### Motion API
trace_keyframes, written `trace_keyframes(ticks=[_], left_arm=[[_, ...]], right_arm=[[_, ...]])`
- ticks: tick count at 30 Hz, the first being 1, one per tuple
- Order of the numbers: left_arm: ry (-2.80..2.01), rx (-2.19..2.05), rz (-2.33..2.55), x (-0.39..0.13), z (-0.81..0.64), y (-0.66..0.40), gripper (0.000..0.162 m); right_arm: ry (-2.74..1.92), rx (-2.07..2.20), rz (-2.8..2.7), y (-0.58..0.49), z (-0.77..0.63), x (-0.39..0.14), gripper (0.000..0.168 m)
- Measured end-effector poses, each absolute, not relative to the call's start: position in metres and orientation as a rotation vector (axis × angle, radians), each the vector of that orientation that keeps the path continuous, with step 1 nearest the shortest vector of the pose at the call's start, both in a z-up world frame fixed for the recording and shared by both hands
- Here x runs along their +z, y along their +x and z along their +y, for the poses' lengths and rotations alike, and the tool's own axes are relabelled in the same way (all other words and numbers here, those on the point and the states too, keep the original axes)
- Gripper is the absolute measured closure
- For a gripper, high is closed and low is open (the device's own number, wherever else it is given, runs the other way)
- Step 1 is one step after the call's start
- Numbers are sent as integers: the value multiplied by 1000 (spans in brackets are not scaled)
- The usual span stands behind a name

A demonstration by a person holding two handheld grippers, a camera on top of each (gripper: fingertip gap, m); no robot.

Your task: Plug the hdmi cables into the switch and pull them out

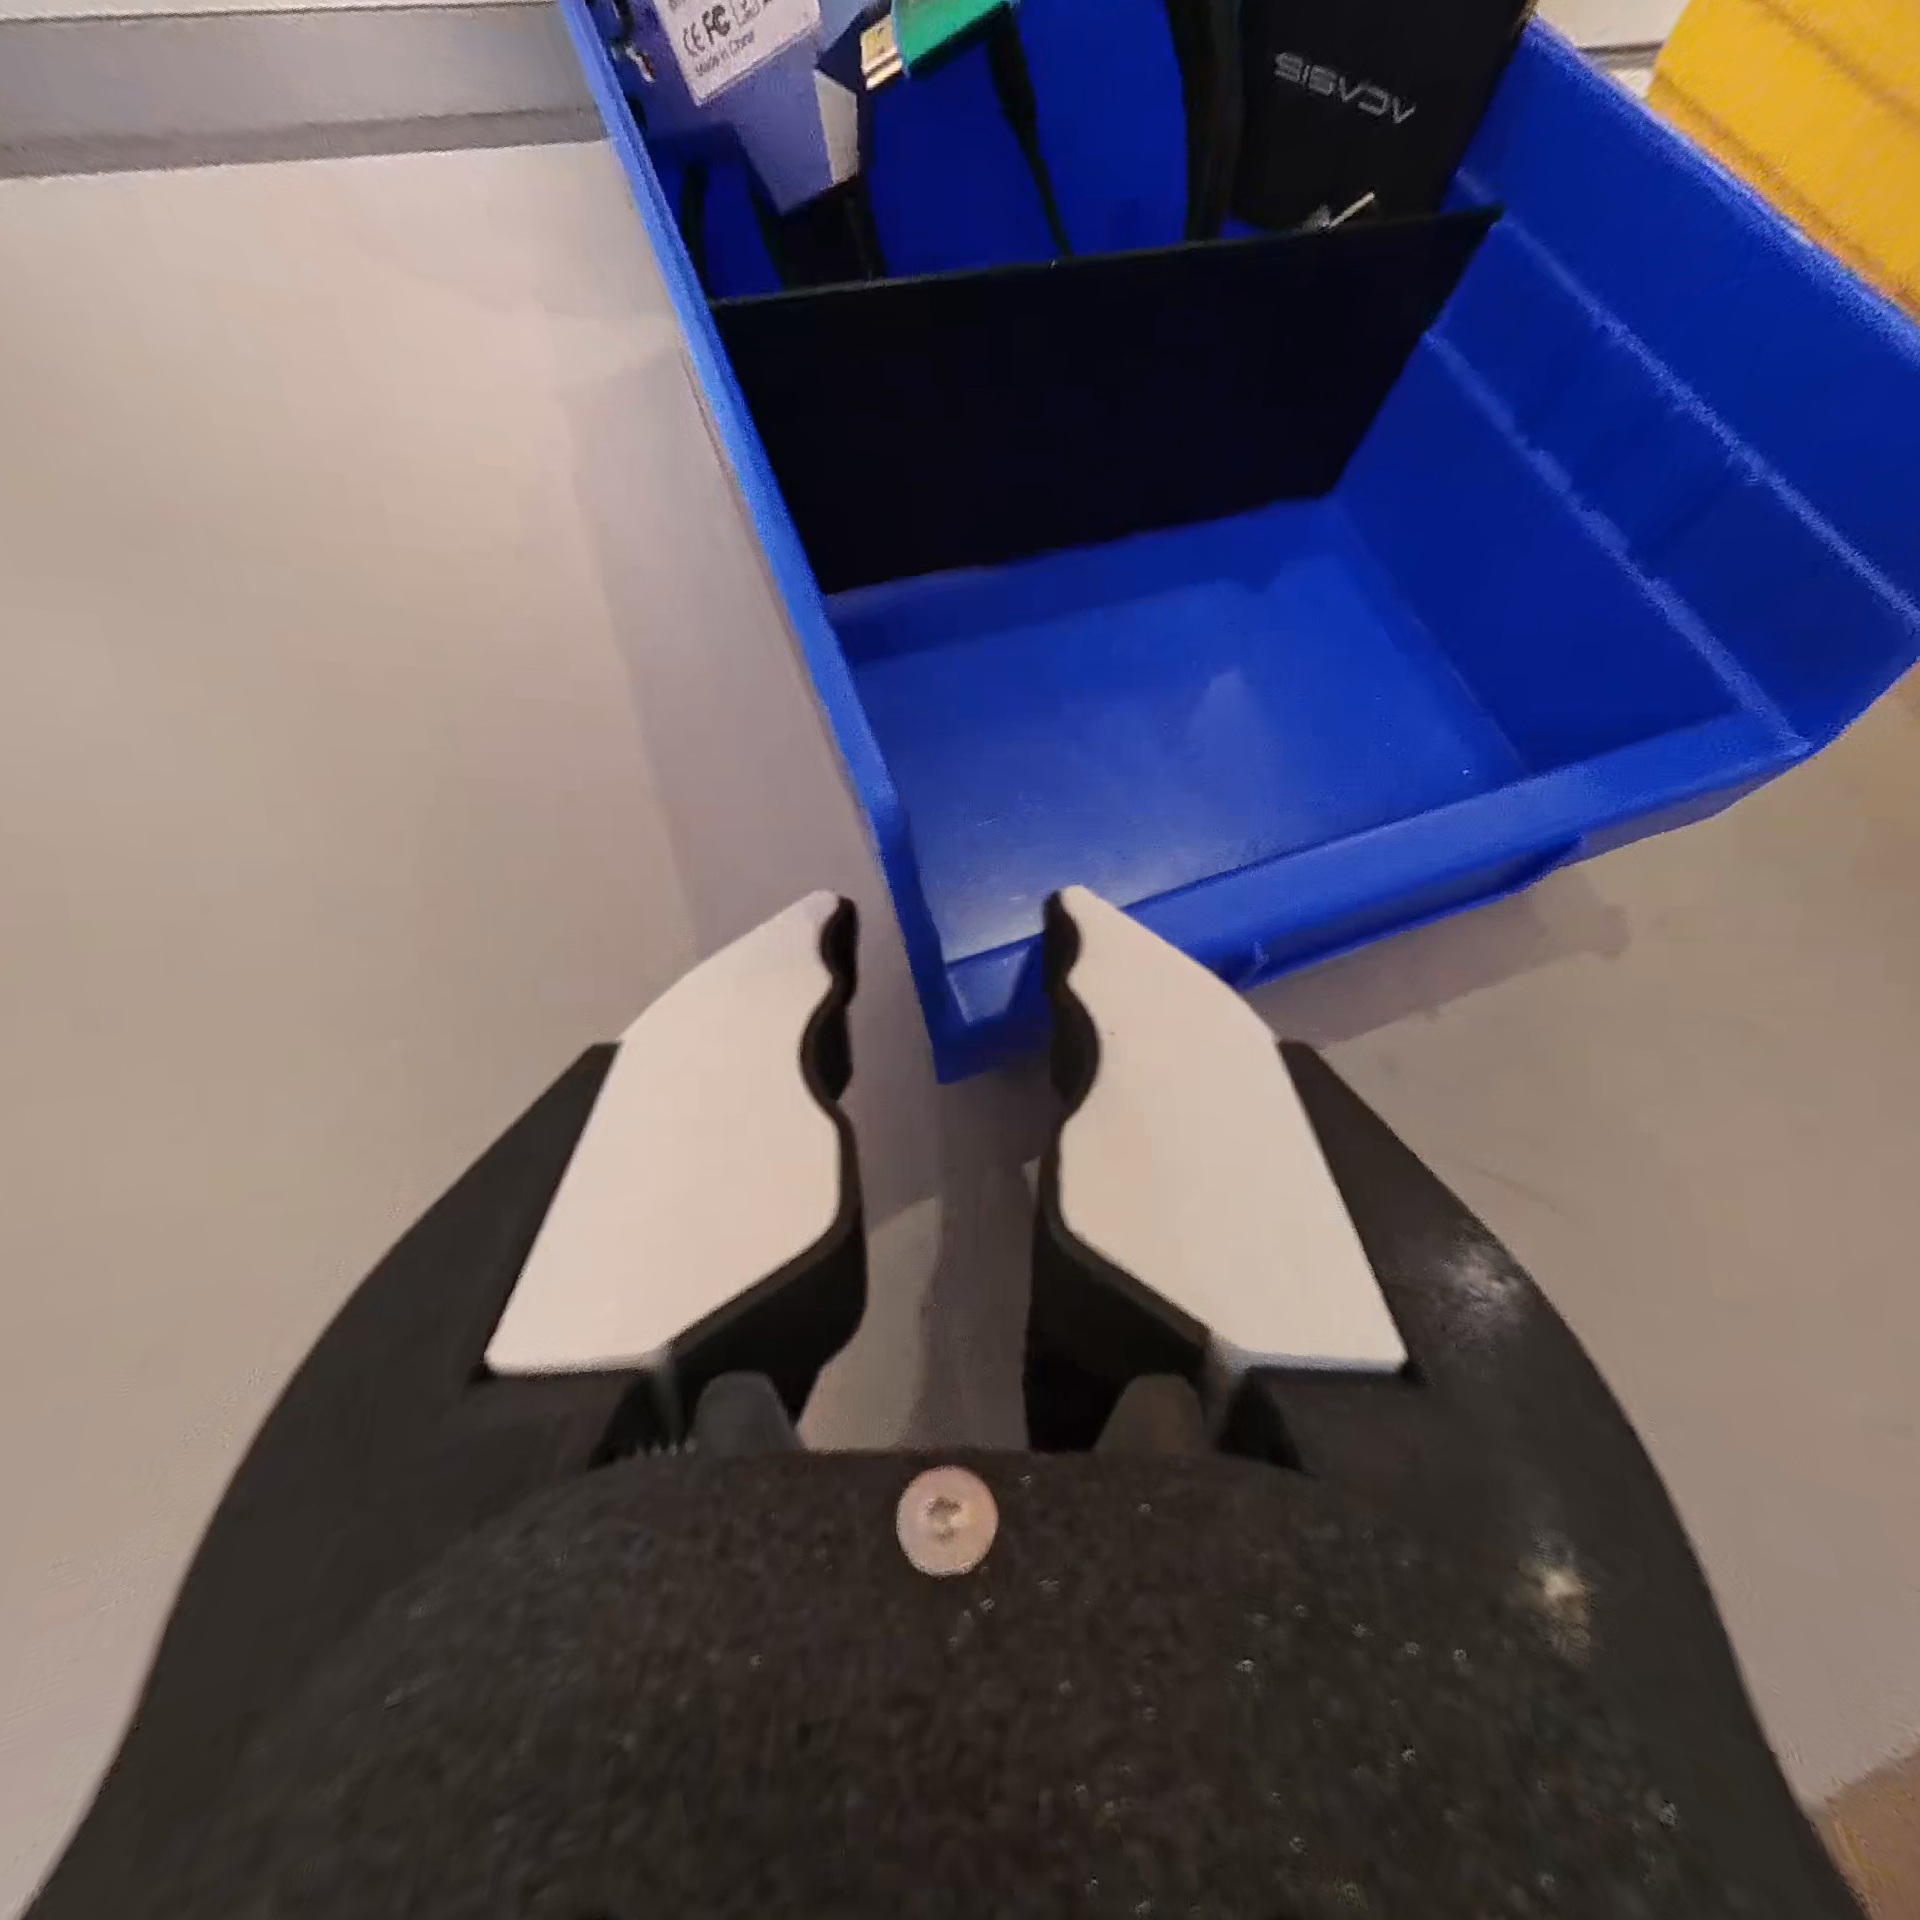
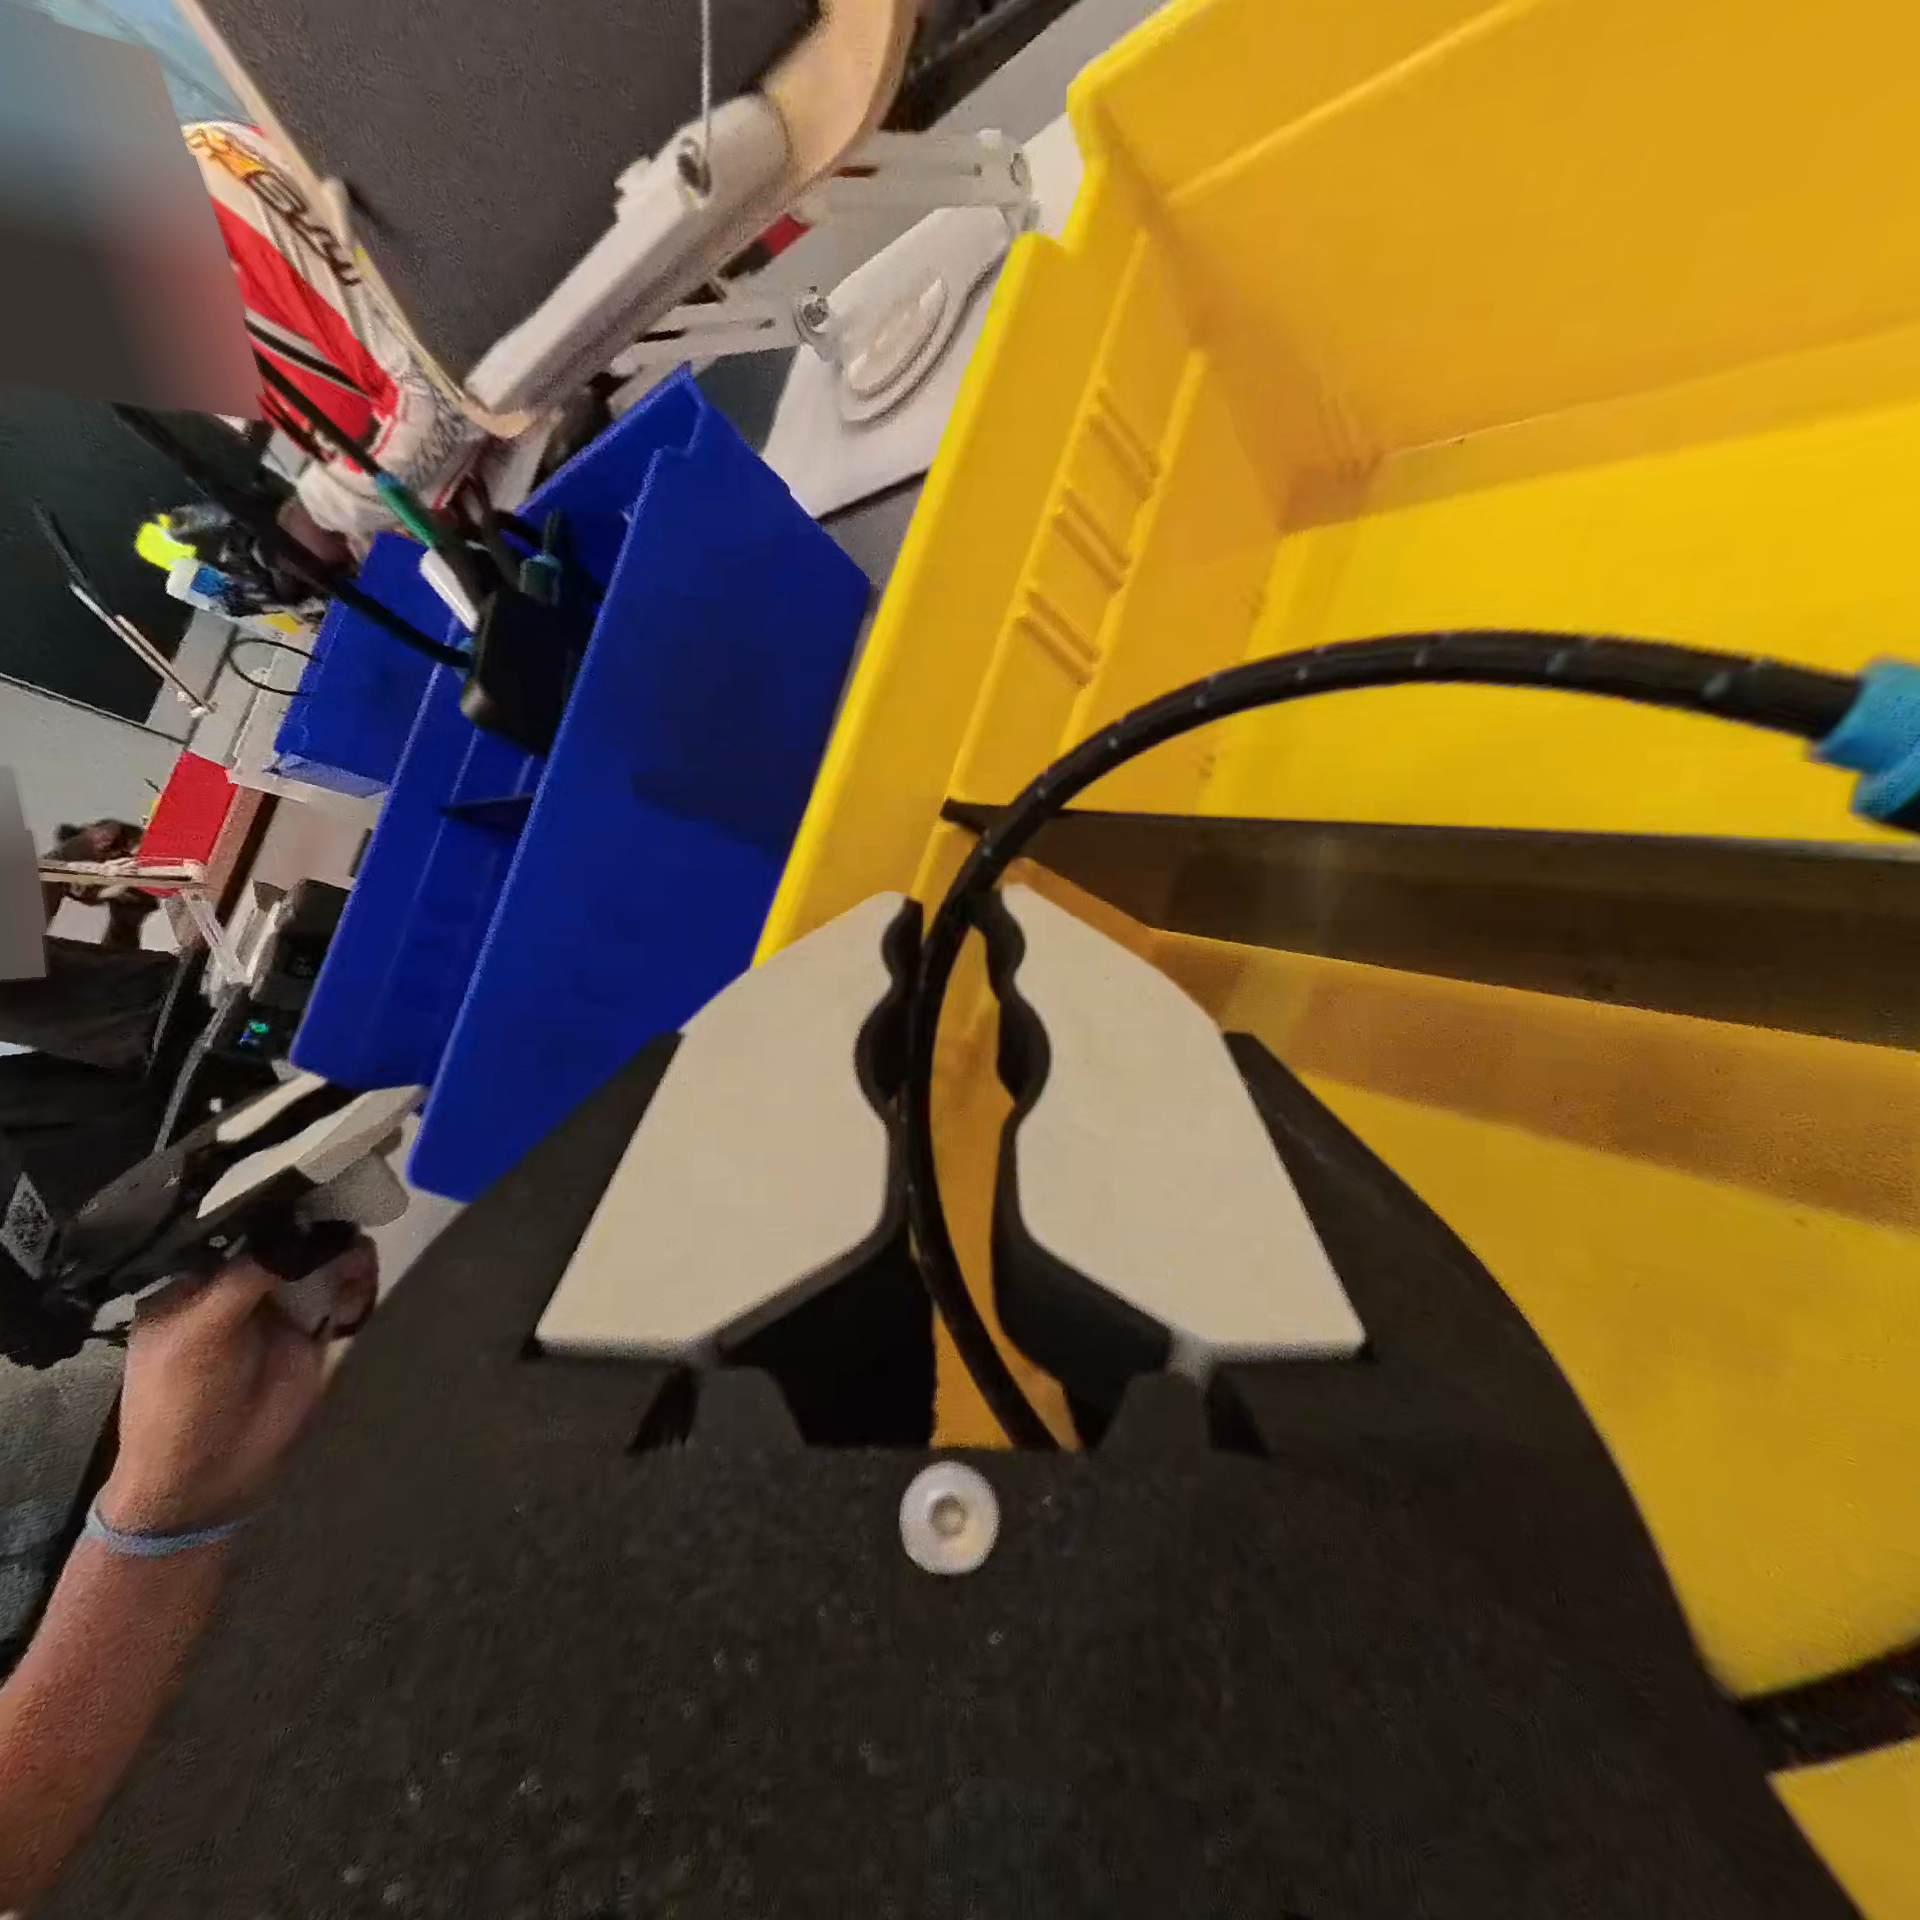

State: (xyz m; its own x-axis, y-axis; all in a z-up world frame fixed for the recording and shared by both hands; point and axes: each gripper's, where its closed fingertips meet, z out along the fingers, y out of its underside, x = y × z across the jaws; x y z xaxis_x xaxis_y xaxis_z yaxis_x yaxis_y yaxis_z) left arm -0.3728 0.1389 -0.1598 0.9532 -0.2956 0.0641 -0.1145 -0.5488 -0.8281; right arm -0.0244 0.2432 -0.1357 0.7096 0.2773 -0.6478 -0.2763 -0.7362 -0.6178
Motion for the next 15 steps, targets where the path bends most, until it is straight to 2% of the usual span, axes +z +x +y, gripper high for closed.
trace_keyframes(ticks=[1, 2, 4, 7, 13, 15], left_arm=[[-2163, -220, 276, -161, 140, -377, 146], [-2173, -204, 277, -162, 142, -379, 154], [-2188, -182, 273, -163, 145, -383, 155], [-2186, -153, 285, -163, 147, -388, 156], [-2165, -244, 266, -163, 146, -387, 155], [-2173, -161, 276, -164, 148, -396, 156]], right_arm=[[-2192, 992, 11, -26, 243, -136, 159], [-2198, 1006, 21, -26, 244, -138, 159], [-2205, 1056, 40, -26, 243, -134, 168], [-2206, 1052, 37, -18, 235, -121, 168], [-2242, 731, -143, 4, 195, -105, 168], [-2170, 657, -142, 9, 188, -89, 159]])
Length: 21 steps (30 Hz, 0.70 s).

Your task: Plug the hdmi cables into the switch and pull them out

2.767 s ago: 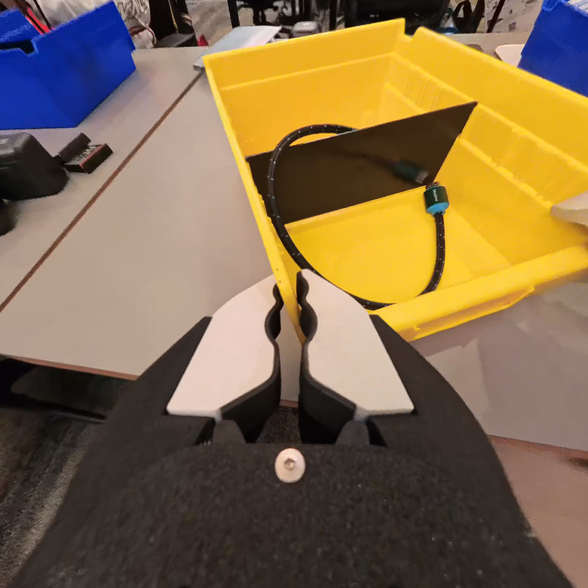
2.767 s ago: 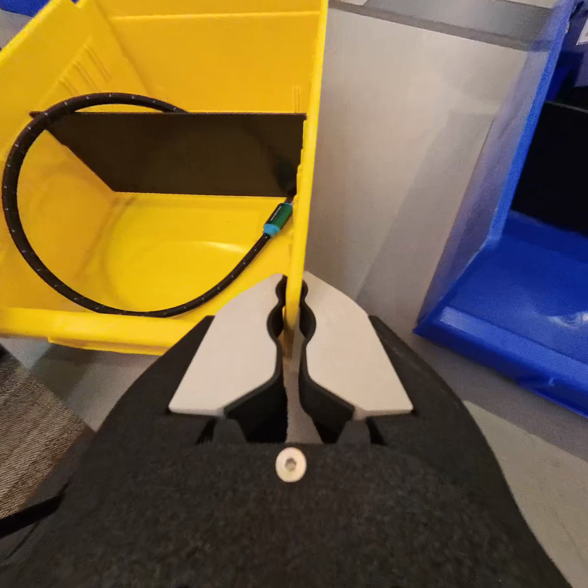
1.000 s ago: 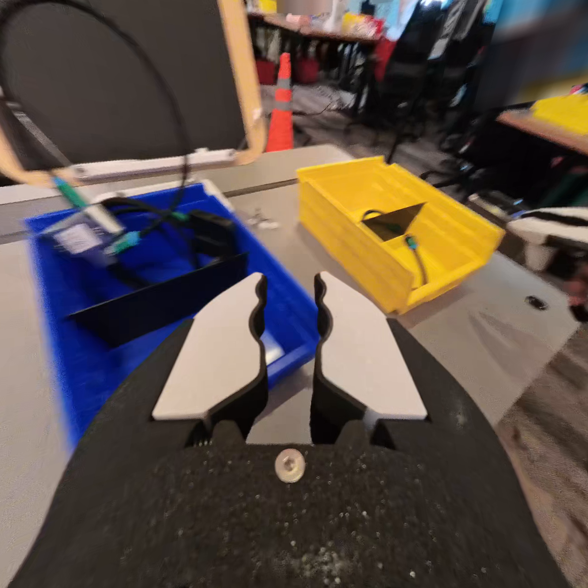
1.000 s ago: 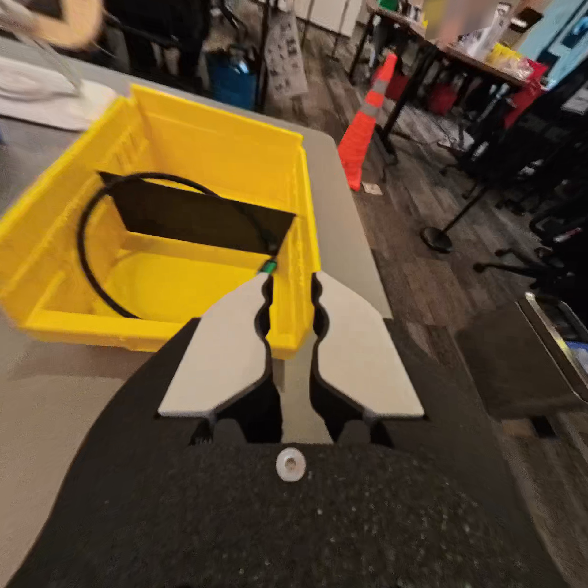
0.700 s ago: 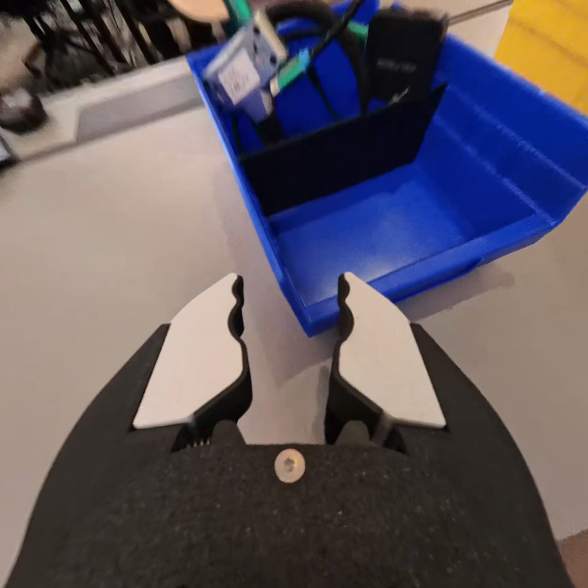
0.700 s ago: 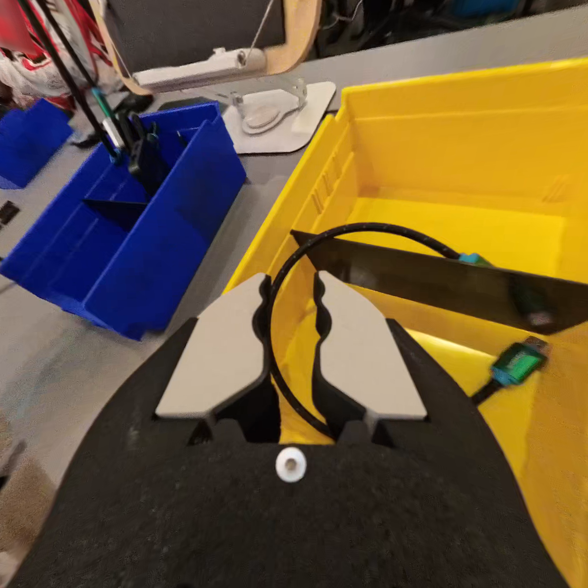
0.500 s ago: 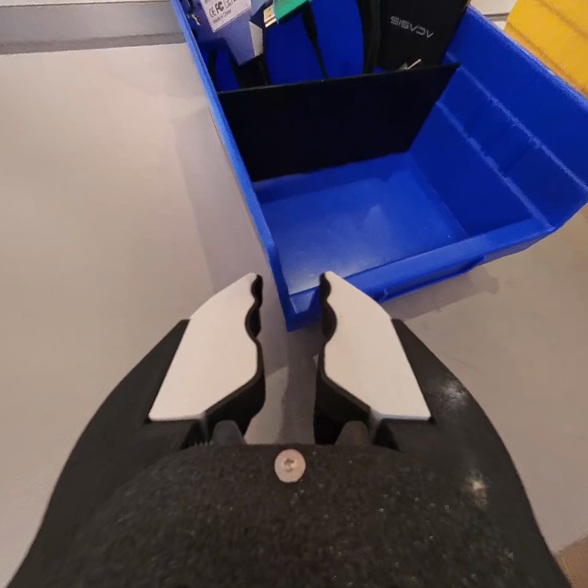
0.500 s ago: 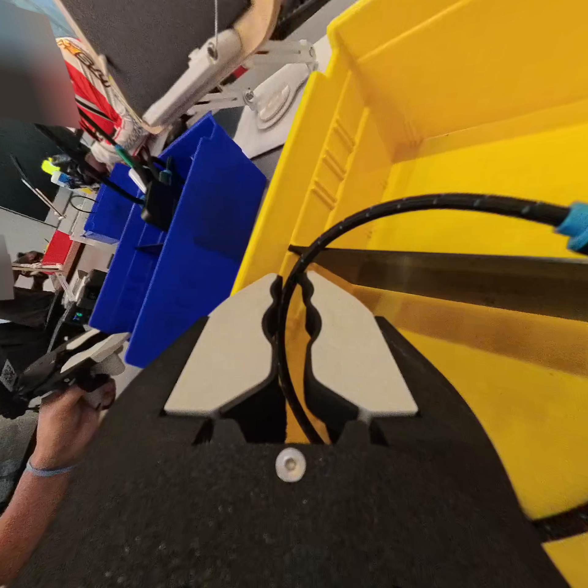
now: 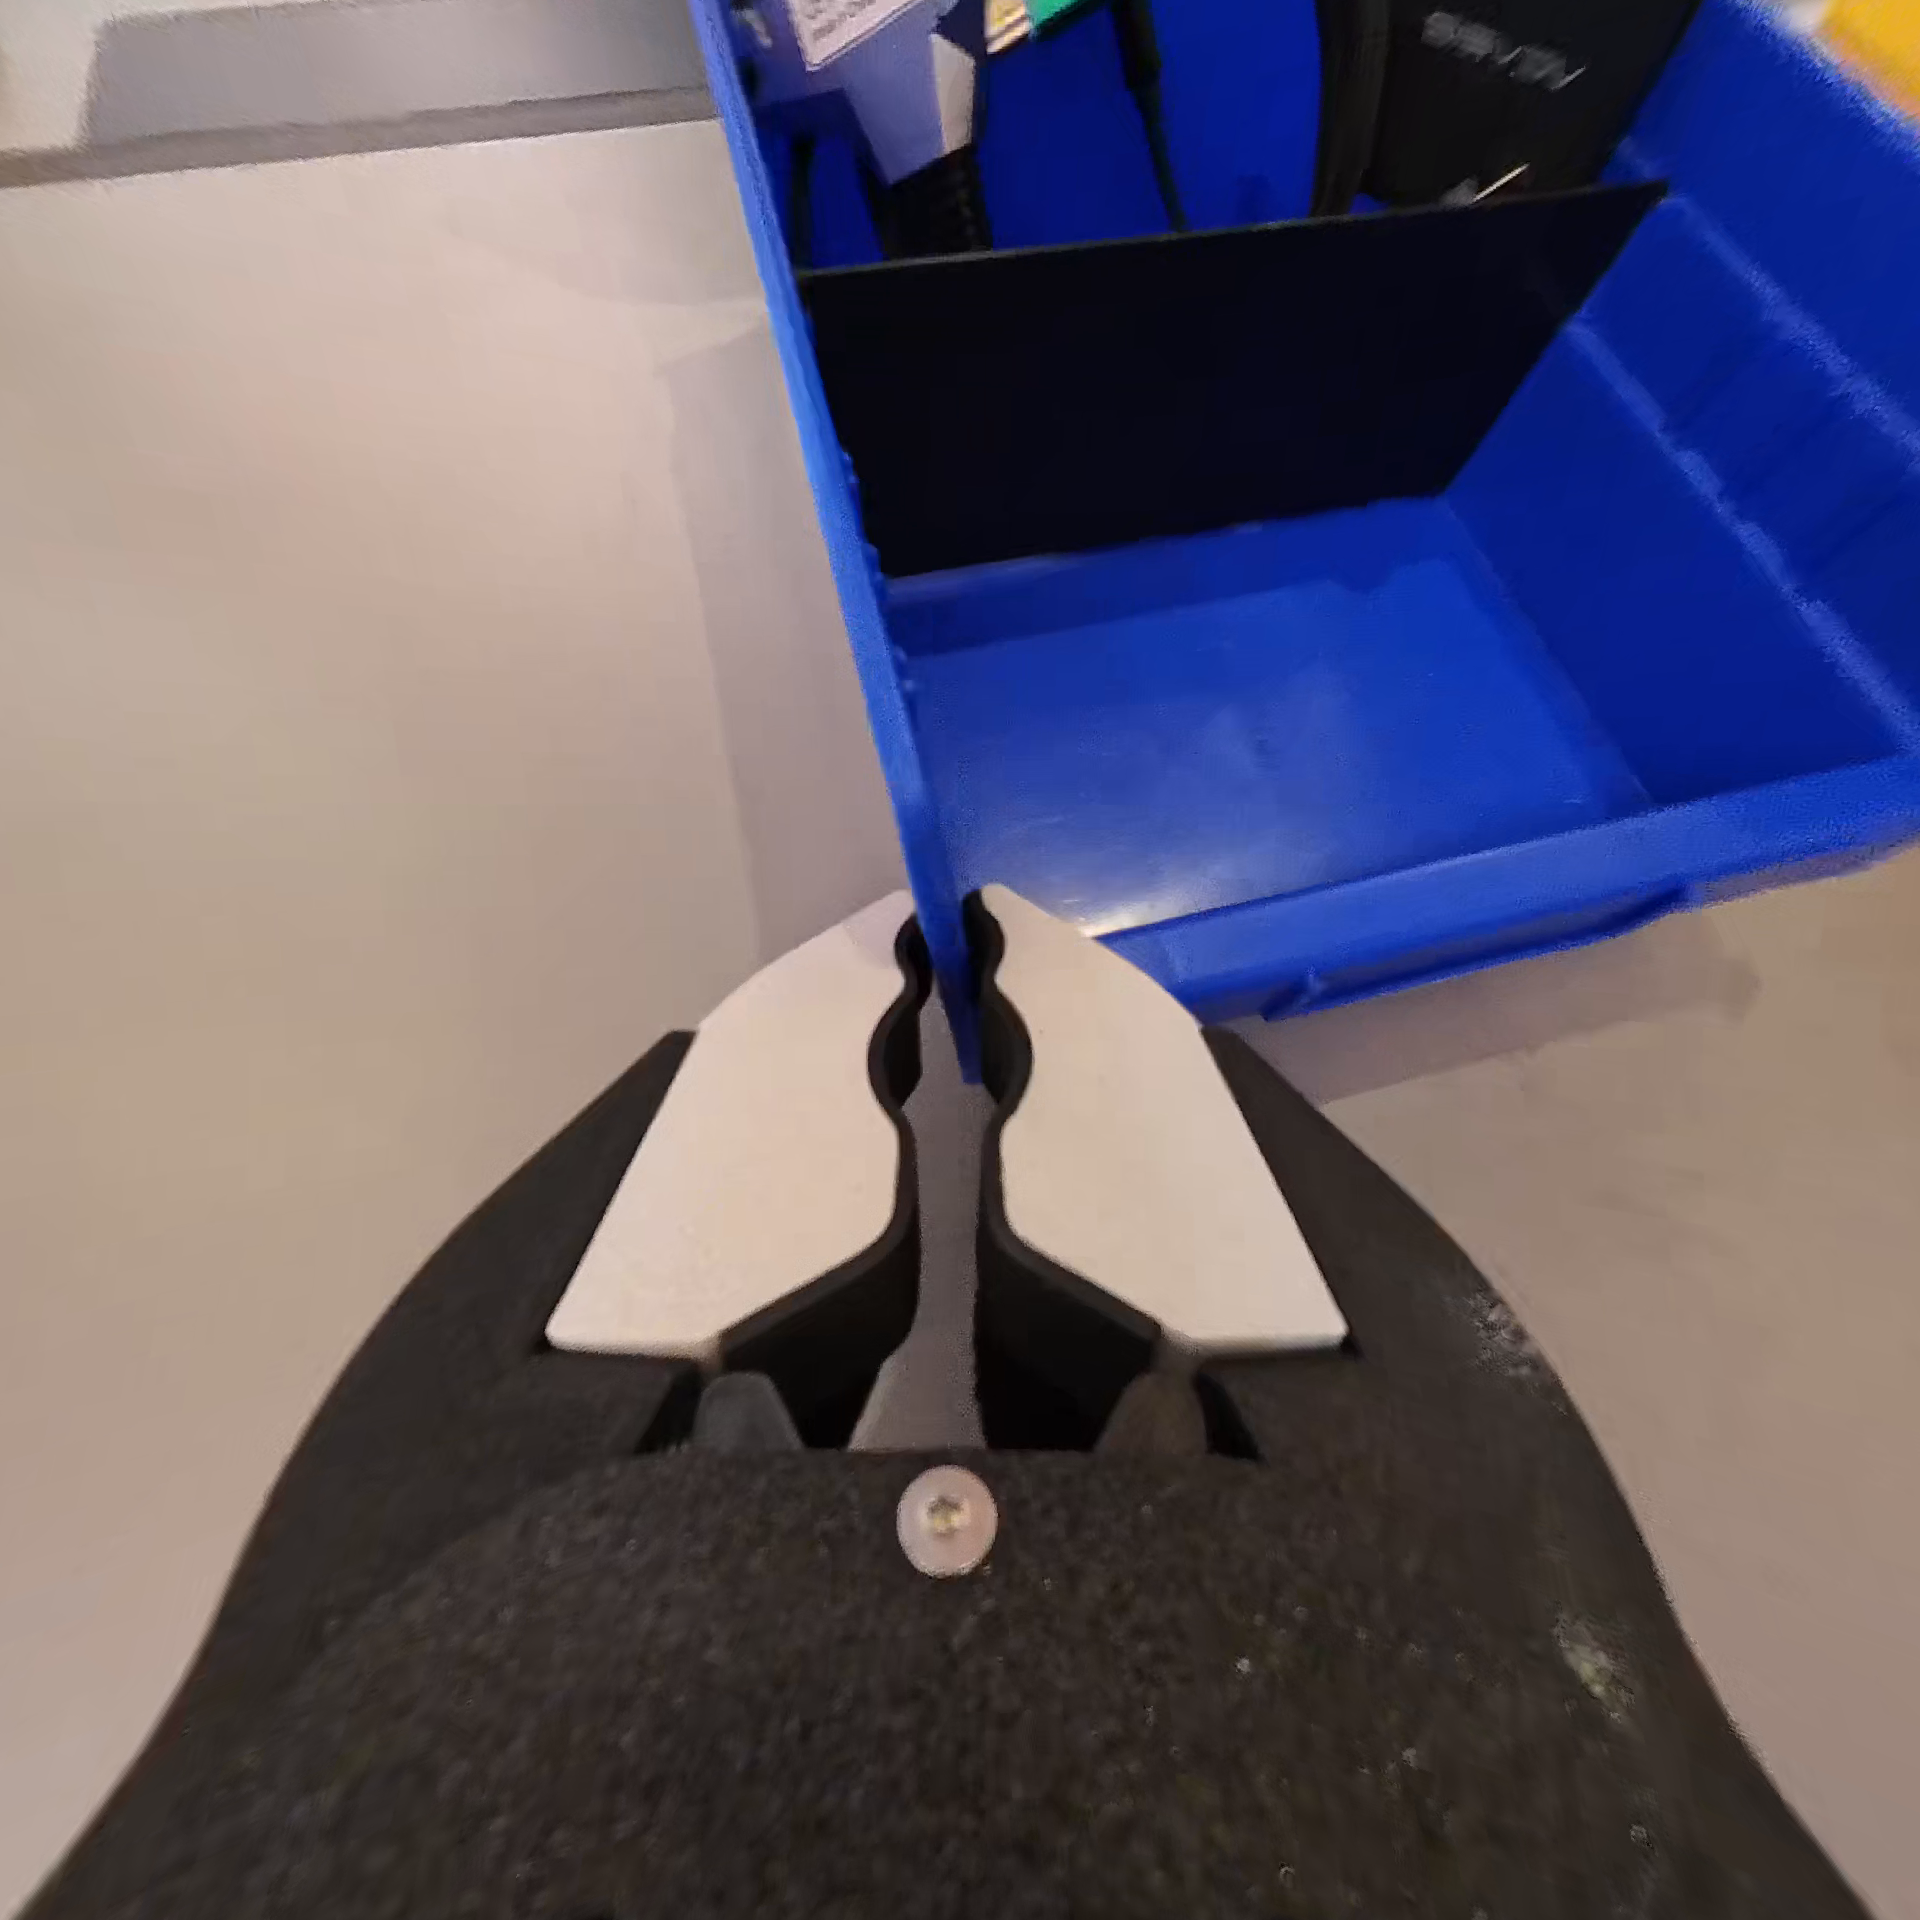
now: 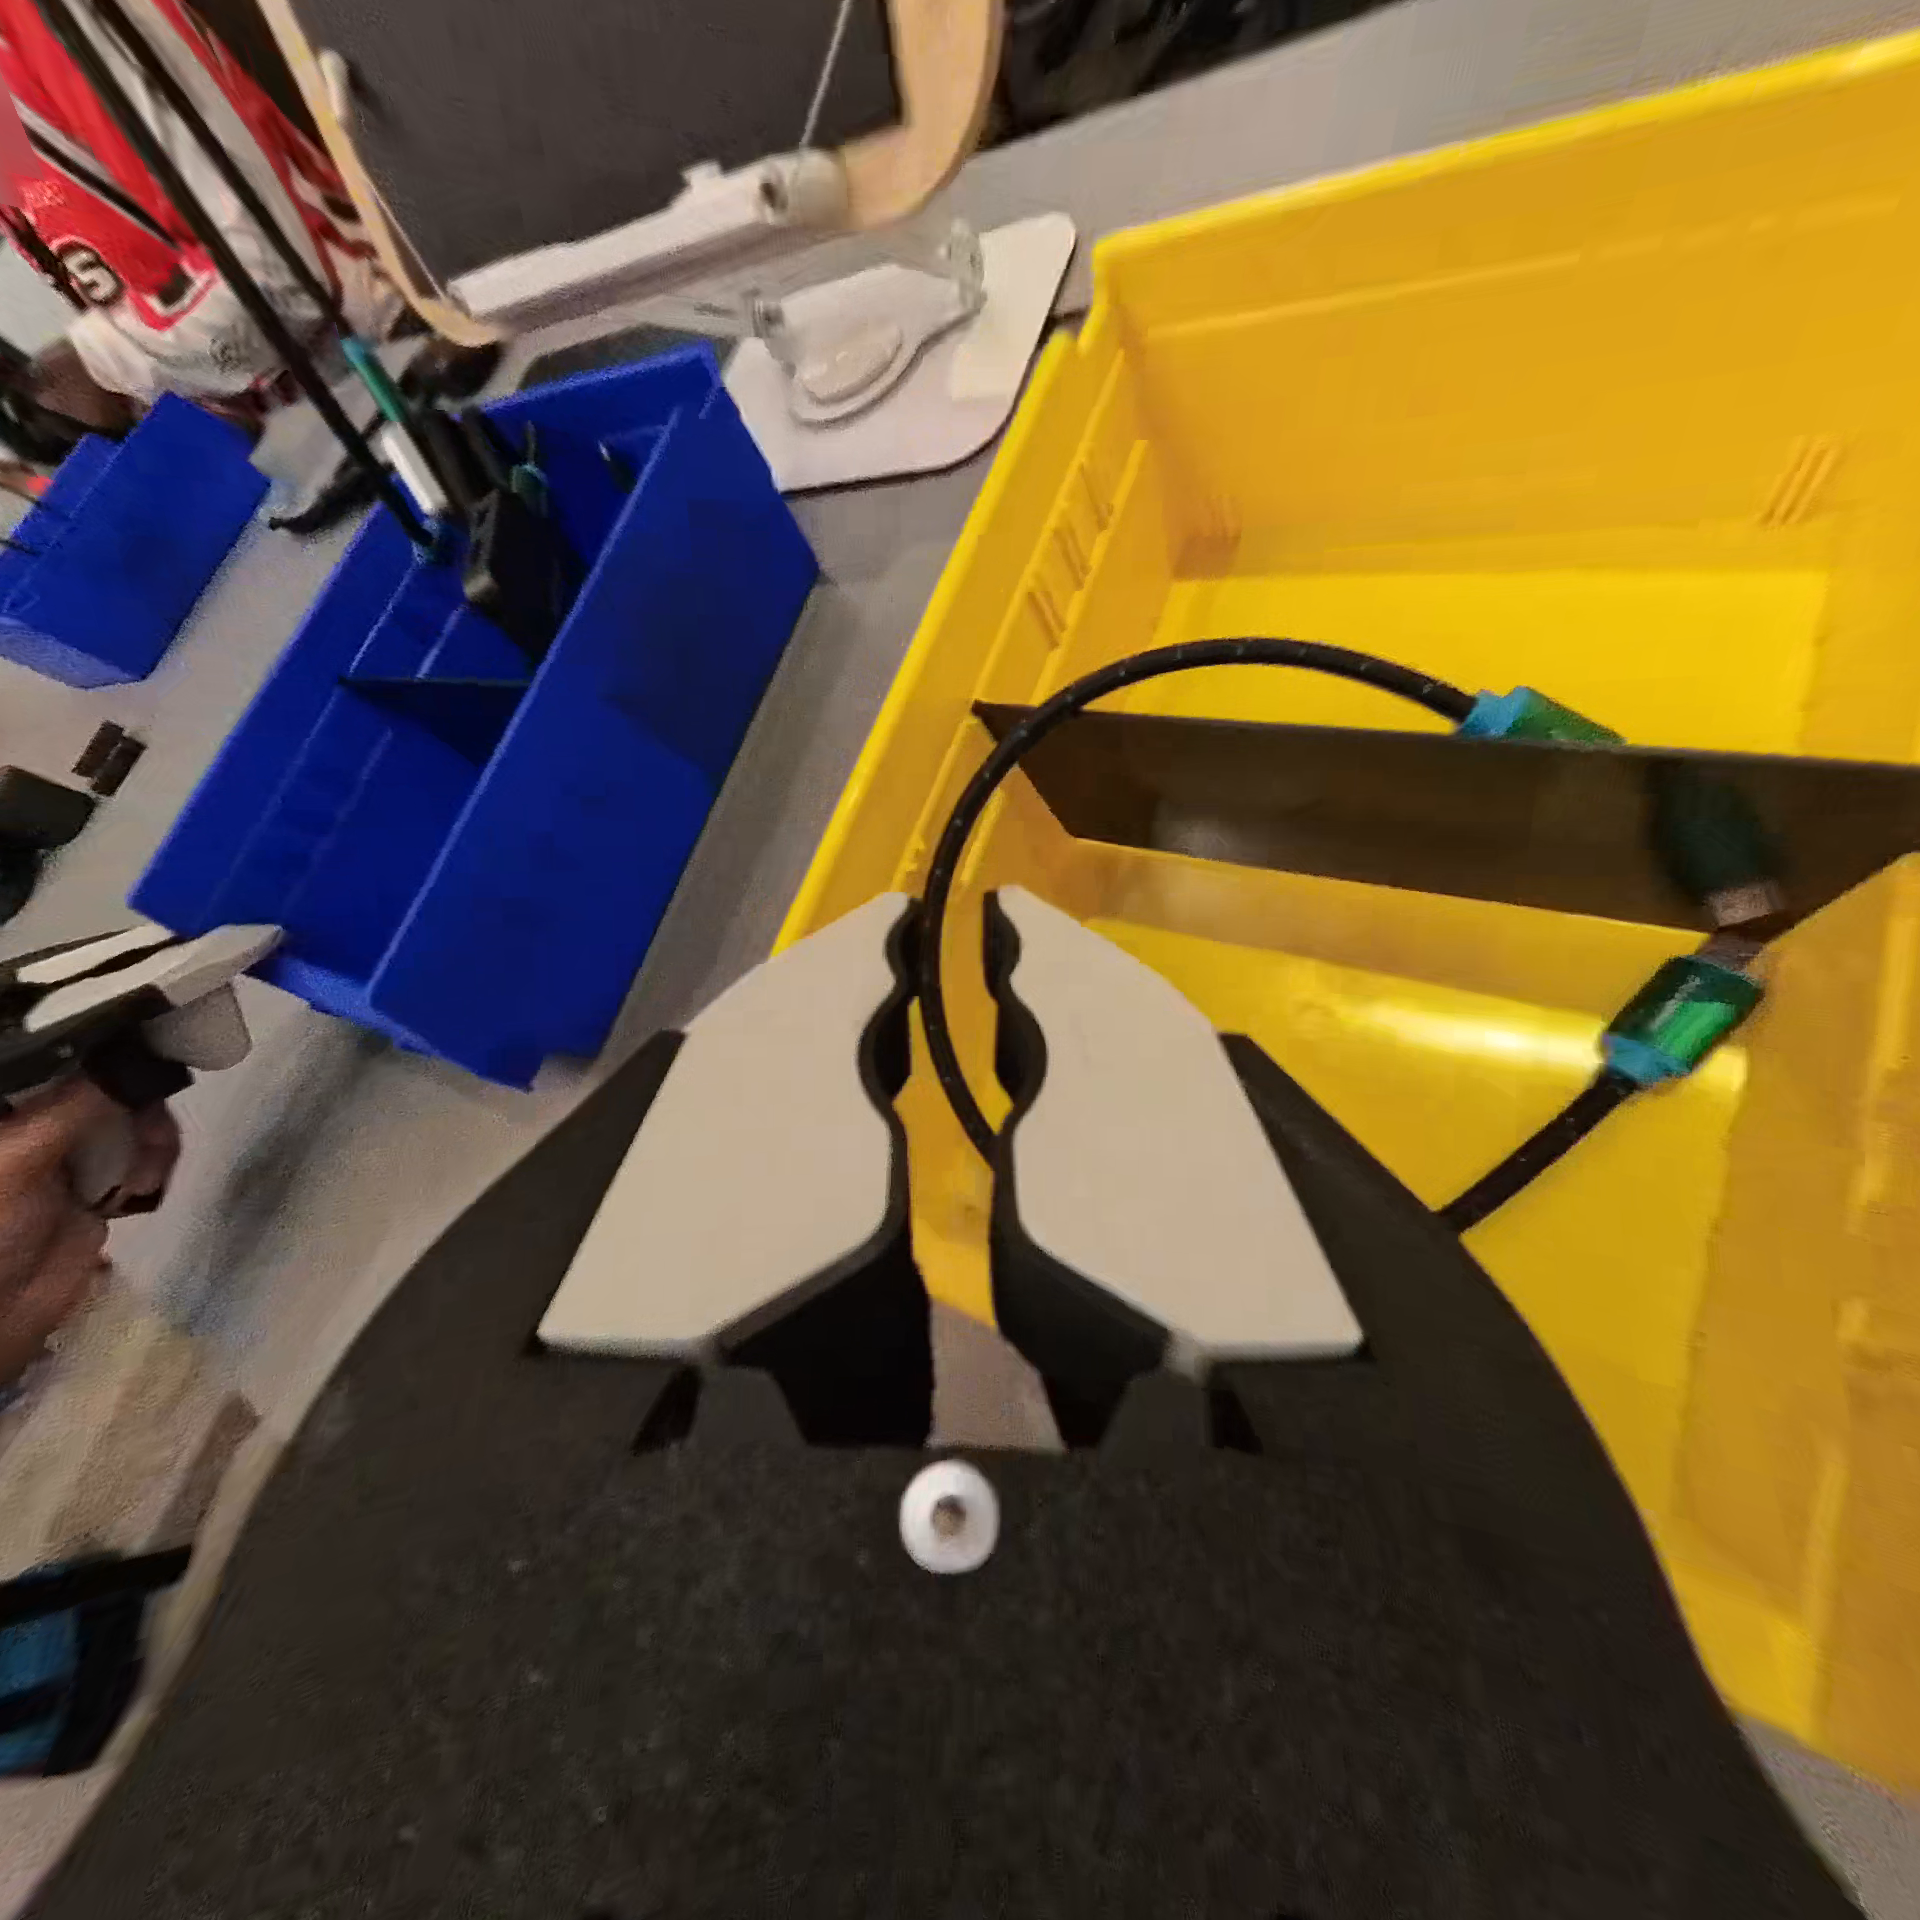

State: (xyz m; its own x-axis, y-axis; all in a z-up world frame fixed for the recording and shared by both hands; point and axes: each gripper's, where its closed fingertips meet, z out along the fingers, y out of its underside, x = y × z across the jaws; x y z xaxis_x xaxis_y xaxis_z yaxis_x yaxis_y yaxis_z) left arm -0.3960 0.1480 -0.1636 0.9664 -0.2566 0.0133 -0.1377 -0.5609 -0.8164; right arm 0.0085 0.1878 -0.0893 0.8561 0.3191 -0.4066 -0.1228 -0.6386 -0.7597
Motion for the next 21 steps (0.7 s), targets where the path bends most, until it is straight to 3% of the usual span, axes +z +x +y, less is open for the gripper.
trace_keyframes(ticks=[6, 13, 17, 21], left_arm=[[-2220, -151, 129, -163, 150, -451, 157], [-2209, -81, 109, -163, 127, -478, 158], [-2195, -105, 68, -162, 119, -490, 158], [-2116, -41, 94, -143, 124, -519, 158]], right_arm=[[-1968, 432, -336, -43, 152, -57, 140], [-1949, 725, -468, -266, 94, -105, 124], [-1963, 427, -350, -299, 126, -133, 152], [-1957, 294, -346, -322, 149, -127, 161]])
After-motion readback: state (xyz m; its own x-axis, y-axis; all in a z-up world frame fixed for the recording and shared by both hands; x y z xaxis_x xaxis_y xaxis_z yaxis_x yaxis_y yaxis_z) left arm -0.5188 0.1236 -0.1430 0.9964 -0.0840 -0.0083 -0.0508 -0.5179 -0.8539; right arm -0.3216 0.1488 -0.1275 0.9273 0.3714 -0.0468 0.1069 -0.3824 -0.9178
